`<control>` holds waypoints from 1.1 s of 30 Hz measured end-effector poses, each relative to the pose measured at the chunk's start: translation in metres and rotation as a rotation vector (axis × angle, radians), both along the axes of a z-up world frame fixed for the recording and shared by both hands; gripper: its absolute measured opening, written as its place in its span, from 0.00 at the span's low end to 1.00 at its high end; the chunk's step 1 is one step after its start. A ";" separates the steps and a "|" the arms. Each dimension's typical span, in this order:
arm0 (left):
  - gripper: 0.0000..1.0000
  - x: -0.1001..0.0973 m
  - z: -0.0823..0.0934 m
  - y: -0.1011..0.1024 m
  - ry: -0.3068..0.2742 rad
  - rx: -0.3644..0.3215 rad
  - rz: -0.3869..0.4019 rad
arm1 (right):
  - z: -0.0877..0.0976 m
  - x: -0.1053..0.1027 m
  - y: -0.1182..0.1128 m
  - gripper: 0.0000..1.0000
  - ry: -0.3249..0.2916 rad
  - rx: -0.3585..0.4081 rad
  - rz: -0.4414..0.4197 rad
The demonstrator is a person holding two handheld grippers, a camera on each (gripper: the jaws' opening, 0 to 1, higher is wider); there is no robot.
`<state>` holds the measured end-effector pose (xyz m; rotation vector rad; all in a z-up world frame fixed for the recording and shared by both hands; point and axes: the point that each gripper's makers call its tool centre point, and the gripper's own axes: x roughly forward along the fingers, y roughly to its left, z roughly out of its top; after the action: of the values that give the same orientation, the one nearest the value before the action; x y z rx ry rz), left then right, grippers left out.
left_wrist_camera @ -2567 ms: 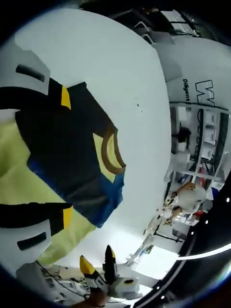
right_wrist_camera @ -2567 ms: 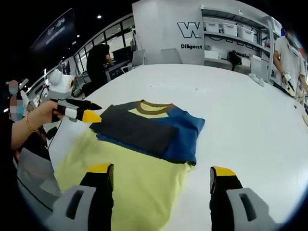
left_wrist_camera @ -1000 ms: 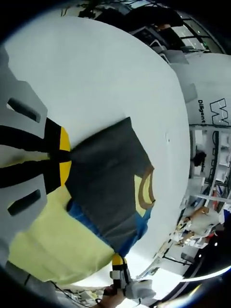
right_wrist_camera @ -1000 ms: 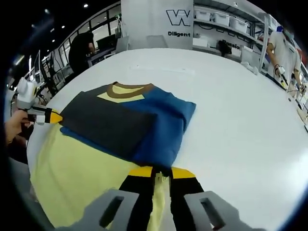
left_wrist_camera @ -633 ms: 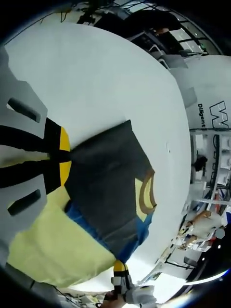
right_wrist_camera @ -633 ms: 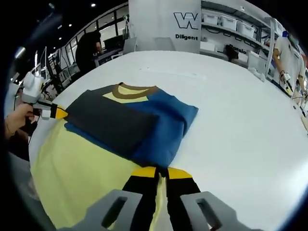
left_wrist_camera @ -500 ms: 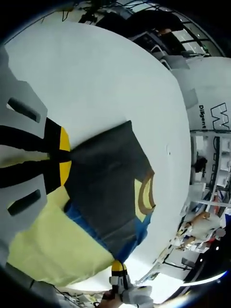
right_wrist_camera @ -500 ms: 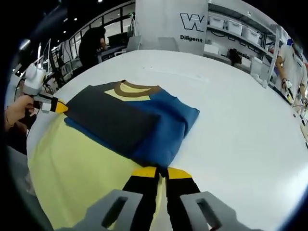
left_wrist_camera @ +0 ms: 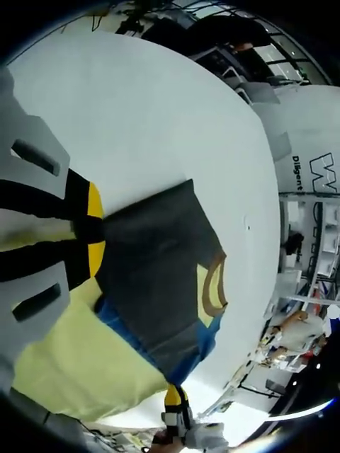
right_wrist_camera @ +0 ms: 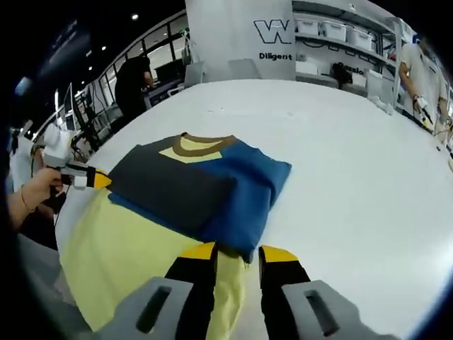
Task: Fold the garment on the visible template until the final outline fits inside the template.
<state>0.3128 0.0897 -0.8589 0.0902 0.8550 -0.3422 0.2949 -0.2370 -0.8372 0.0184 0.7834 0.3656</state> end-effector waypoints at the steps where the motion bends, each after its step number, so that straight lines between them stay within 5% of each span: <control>1: 0.18 -0.001 0.001 0.000 0.000 -0.006 -0.002 | 0.003 0.002 -0.002 0.20 -0.007 0.006 -0.015; 5: 0.31 -0.003 0.002 -0.002 -0.014 -0.014 -0.025 | 0.011 0.006 0.001 0.21 -0.048 -0.019 0.022; 16: 0.28 -0.022 0.025 -0.027 -0.036 -0.099 -0.069 | 0.003 0.006 0.006 0.21 -0.045 -0.068 0.044; 33: 0.20 -0.029 0.006 -0.063 0.052 -0.191 -0.038 | -0.008 -0.003 0.003 0.26 -0.023 -0.075 0.042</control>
<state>0.2840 0.0269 -0.8526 -0.0801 0.8688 -0.4622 0.2924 -0.2340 -0.8450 -0.0722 0.7747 0.3755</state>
